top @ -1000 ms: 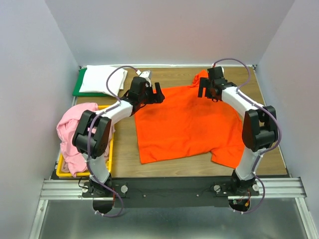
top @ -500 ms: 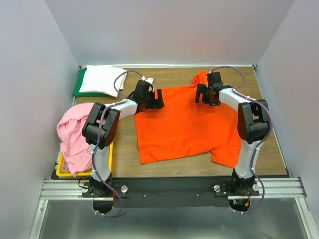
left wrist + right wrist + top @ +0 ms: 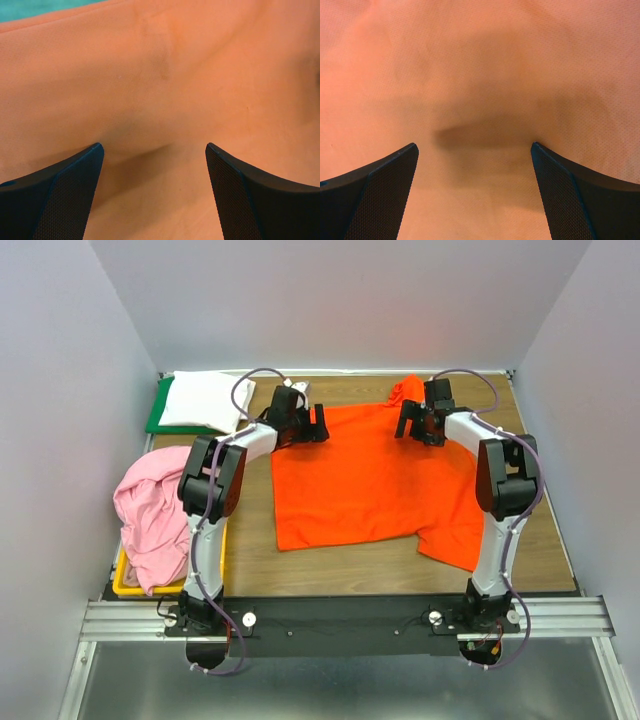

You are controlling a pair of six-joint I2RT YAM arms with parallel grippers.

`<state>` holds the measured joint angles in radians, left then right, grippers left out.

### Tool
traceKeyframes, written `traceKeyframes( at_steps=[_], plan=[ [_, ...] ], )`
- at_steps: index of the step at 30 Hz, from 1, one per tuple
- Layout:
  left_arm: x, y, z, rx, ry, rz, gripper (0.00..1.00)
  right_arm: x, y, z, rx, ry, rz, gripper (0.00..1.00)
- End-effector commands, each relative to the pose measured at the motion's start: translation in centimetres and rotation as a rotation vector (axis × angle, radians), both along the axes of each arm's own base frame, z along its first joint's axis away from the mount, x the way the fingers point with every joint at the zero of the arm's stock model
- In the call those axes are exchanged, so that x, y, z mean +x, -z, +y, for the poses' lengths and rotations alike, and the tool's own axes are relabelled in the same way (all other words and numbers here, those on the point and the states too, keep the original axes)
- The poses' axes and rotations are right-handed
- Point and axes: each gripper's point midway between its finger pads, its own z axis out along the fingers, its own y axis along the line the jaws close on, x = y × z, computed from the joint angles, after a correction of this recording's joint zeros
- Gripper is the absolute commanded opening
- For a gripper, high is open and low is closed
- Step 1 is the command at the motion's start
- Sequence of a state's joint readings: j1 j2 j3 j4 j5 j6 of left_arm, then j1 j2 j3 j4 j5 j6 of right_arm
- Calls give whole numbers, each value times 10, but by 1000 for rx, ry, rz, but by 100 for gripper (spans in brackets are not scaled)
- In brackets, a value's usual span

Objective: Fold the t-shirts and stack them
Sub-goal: Flatten the tshirt out

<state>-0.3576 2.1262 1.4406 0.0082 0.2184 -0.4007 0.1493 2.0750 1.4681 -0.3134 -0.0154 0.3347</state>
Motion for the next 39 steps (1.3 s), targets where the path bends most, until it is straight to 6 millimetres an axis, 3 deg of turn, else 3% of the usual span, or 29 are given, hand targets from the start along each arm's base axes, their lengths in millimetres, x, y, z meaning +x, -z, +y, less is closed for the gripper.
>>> traceKeyframes(
  at_steps=[1,6,7,16,21,28,33,39],
  plan=[
    [4,25,3,34,40,78,90,4,21,2,41,16,46,100],
    [26,24,7,29,37,76,90,13,26,8,77,27,53,100],
    [36,15,5,17,38,54,90,14,26,9,82,27,54,100],
    [83,0,2,-34,62,12,90,43,30,9,119,67,33,100],
    [98,1,2,-56,69,8,90,51,28,13,145,65,26,100],
    [117,-18,-6,-100,94,-58,90,60,24,19,180,78,14,100],
    [128,-26,0,-94,85,-93,90,66,21,22,188,74,2,100],
    [123,-83,13,-40,23,-209,89,78,-19,13,113,7,-102,100]
  ],
)
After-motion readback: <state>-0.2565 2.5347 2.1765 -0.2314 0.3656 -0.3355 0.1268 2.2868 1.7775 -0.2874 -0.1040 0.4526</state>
